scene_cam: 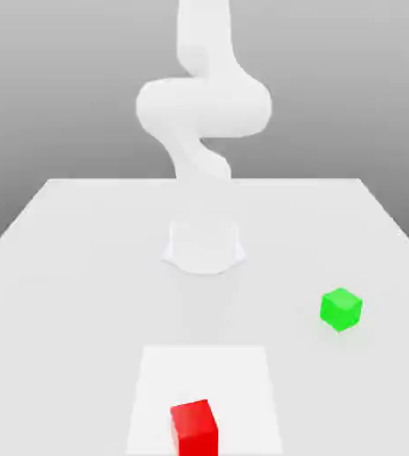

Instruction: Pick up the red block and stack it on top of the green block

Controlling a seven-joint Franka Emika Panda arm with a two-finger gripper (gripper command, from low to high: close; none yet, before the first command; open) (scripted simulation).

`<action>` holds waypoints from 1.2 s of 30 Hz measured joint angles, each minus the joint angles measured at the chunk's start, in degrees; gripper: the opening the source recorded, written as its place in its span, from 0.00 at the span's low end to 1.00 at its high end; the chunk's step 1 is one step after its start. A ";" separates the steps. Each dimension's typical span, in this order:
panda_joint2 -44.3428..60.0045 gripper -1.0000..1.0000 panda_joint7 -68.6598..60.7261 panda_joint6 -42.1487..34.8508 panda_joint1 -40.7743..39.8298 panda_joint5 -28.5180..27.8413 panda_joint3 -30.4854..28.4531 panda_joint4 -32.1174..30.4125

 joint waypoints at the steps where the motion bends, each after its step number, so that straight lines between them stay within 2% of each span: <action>1: 2.26 0.50 -0.85 0.81 0.43 0.22 -0.46 -0.31; 16: 33.62 0.50 -13.10 11.99 3.91 3.85 -4.36 -4.62; 25: 52.09 0.50 -18.02 18.86 3.56 2.75 -4.55 -7.19; 30: 62.43 0.50 -19.64 26.70 2.47 4.16 -3.19 -6.08; 31: 63.58 0.00 -19.81 27.65 2.30 4.38 -2.97 -5.91; 36: 63.58 0.00 -19.76 27.59 2.27 4.33 -2.96 -5.90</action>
